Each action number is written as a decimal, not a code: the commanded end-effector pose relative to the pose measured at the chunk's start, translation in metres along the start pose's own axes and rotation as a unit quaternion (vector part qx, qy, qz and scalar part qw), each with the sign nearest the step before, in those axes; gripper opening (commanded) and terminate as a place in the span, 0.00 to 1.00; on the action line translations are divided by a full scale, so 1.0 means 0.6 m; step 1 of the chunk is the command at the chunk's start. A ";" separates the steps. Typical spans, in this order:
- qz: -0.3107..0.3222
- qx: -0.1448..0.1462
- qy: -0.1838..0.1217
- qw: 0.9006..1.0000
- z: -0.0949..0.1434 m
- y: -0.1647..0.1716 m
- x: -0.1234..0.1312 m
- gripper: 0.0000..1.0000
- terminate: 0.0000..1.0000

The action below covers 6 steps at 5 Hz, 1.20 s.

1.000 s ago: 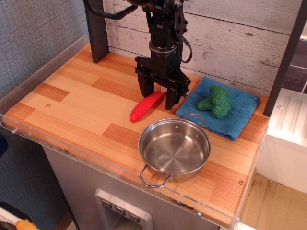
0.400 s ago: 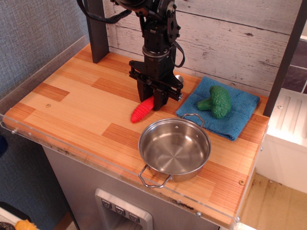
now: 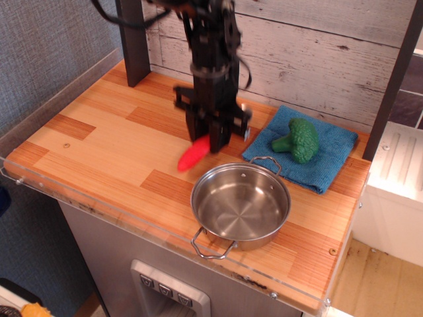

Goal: Move the spoon to the lower left side of the table

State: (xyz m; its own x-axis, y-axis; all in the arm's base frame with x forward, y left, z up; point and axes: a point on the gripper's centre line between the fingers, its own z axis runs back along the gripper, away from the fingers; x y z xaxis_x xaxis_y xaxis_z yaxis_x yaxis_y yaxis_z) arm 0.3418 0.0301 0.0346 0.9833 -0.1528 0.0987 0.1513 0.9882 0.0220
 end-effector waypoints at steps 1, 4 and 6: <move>0.021 0.019 -0.054 0.998 0.101 0.054 -0.078 0.00 0.00; 0.118 0.046 -0.035 0.991 0.061 0.219 -0.153 0.00 0.00; 0.097 0.054 -0.020 0.994 0.035 0.233 -0.127 0.00 0.00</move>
State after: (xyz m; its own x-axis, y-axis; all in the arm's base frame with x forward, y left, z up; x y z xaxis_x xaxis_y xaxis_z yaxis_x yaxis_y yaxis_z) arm 0.2830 0.1791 0.0359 0.9926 0.0443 0.1129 -0.0532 0.9956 0.0770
